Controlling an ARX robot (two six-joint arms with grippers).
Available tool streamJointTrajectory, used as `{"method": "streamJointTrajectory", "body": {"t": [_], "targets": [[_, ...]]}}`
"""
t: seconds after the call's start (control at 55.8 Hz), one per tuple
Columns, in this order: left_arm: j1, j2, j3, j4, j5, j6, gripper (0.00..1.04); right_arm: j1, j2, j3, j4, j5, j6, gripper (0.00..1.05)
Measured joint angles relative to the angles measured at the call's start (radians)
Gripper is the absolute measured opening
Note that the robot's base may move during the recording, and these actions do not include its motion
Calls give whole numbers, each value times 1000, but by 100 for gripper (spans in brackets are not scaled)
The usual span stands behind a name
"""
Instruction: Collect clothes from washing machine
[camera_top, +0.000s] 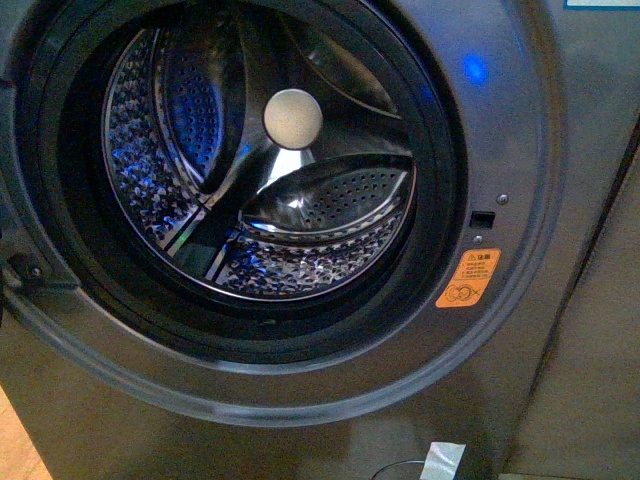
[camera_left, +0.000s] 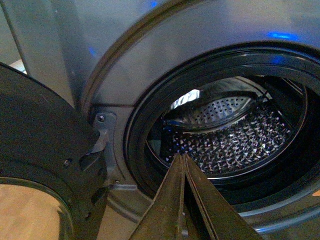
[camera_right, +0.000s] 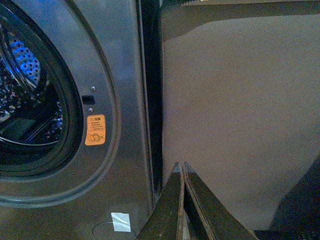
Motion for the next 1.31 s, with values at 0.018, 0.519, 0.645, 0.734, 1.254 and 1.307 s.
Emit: {"method": "streamJointTrajectory", "body": {"t": [0.018,0.519,0.645,0.734,1.254,1.307], "targets": [[6,-14,-18,9,7,0,4,0,0,0,0,0,0,2],[179,-262,-370,99,178,2,4,0,0,0,0,0,0,2],[179,-301,-403,99,177,2,4,0,0,0,0,0,0,2],[179,-324,-420,95,178,2,4,0,0,0,0,0,0,2],[180,-463,-489,27,177,2,4,0,0,0,0,0,0,2],[180,-493,-509,25,177,2,4,0,0,0,0,0,0,2]]}}
